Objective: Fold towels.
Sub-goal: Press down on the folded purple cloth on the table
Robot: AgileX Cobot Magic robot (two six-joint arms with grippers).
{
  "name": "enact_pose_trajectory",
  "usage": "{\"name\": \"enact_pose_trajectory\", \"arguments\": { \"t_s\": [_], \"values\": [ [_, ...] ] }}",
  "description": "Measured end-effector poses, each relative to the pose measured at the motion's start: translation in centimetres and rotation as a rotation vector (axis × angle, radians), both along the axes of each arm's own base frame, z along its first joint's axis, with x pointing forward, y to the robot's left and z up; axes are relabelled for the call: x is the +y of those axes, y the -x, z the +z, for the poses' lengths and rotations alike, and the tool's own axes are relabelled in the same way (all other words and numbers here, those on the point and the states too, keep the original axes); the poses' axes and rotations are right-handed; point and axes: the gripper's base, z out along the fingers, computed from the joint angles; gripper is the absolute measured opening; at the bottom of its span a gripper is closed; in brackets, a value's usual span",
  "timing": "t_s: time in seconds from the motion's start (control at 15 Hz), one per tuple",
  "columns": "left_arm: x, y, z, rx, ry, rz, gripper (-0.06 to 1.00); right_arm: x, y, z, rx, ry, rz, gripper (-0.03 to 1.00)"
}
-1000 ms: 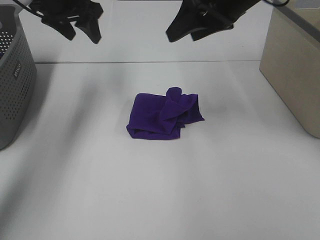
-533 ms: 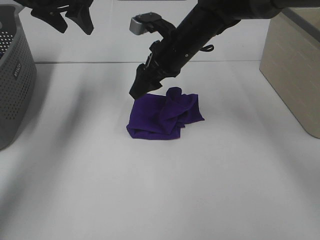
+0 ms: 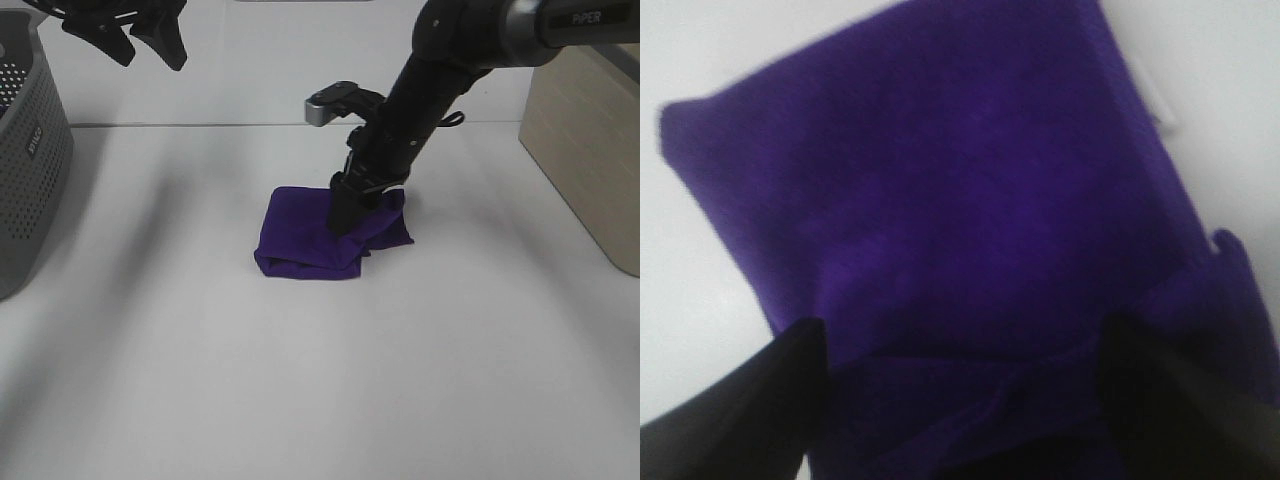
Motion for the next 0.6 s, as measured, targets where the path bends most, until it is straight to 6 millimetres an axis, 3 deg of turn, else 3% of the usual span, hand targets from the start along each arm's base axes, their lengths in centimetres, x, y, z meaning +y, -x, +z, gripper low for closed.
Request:
{"name": "enact_pose_trajectory", "arguments": {
  "t_s": [0.2,0.33,0.47,0.6],
  "values": [
    [0.0,0.0,0.0,0.000,0.000,-0.001,0.65,-7.5,-2.2,0.0,0.051,-0.001,-0.203,0.74],
    [0.0,0.0,0.0,0.000,0.000,-0.001,0.65,-10.3,-2.8,0.1,0.081,-0.063,-0.303,0.74],
    [0.0,0.0,0.0,0.000,0.001,-0.001,0.65,-9.8,-2.6,0.5,0.110,-0.111,-0.303,0.74],
    [-0.1,0.0,0.0,0.001,0.007,-0.002,0.65,-8.3,-2.2,2.5,0.099,-0.166,-0.288,0.74]
  ]
}}
